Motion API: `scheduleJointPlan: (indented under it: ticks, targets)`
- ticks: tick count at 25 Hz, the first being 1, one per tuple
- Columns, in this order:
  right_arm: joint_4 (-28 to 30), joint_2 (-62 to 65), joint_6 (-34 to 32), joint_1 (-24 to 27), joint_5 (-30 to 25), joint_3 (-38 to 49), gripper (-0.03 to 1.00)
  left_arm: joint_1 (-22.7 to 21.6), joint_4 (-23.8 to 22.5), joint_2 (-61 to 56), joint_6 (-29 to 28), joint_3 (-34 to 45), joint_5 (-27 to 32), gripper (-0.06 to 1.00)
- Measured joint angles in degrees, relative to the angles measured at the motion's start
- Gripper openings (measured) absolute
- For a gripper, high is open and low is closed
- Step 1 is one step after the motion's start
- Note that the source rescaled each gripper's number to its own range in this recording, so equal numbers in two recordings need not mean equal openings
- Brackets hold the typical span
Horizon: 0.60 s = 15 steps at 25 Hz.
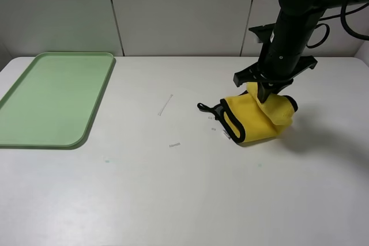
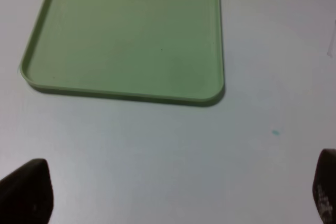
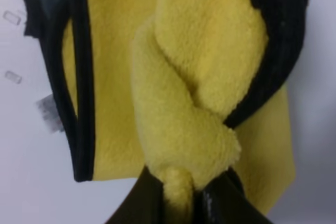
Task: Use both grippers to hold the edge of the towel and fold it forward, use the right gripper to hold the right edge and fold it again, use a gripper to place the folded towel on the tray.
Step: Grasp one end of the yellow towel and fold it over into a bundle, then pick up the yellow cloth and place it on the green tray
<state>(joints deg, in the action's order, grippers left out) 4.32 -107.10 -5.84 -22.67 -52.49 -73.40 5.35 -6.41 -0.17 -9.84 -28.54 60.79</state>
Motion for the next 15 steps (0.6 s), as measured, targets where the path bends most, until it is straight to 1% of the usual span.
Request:
scheduleJointPlan:
  ticks: [2, 3, 4, 6, 7, 8, 10, 11, 15]
  targets:
    - [-0.07, 0.0, 0.29, 0.0, 0.0, 0.0, 0.14, 0.0, 0.05, 0.0, 0.0, 0.0, 0.0, 1.0]
    - [-0.07, 0.0, 0.35, 0.0, 0.06, 0.0, 0.2, 0.0, 0.05, 0.0, 0.0, 0.0, 0.0, 1.0]
    - [-0.07, 0.0, 0.42, 0.0, 0.12, 0.0, 0.32, 0.0, 0.05, 0.0, 0.0, 0.0, 0.0, 1.0]
    - [-0.4, 0.0, 0.42, 0.0, 0.39, 0.0, 0.67, 0.0, 0.05, 0.0, 0.0, 0.0, 0.0, 1.0]
    - [-0.56, 0.0, 0.27, 0.0, 0.62, 0.0, 0.82, 0.0, 0.05, 0.0, 0.0, 0.0, 0.0, 1.0]
    - [-0.69, 0.0, 0.2, 0.0, 0.84, 0.0, 0.88, 0.0, 0.05, 0.0, 0.0, 0.0, 0.0, 1.0]
    - [-0.98, 0.0, 0.2, 0.0, 1.14, 0.0, 0.95, 0.0, 0.05, 0.0, 0.0, 0.0, 0.0, 1.0]
    - [-1.11, 0.0, 0.13, 0.0, 1.21, 0.0, 0.97, 0.0, 0.05, 0.0, 0.0, 0.0, 0.0, 1.0]
    - [-1.3, 0.0, 0.13, 0.0, 1.25, 0.0, 0.99, 0.0, 0.05, 0.0, 0.0, 0.0, 0.0, 1.0]
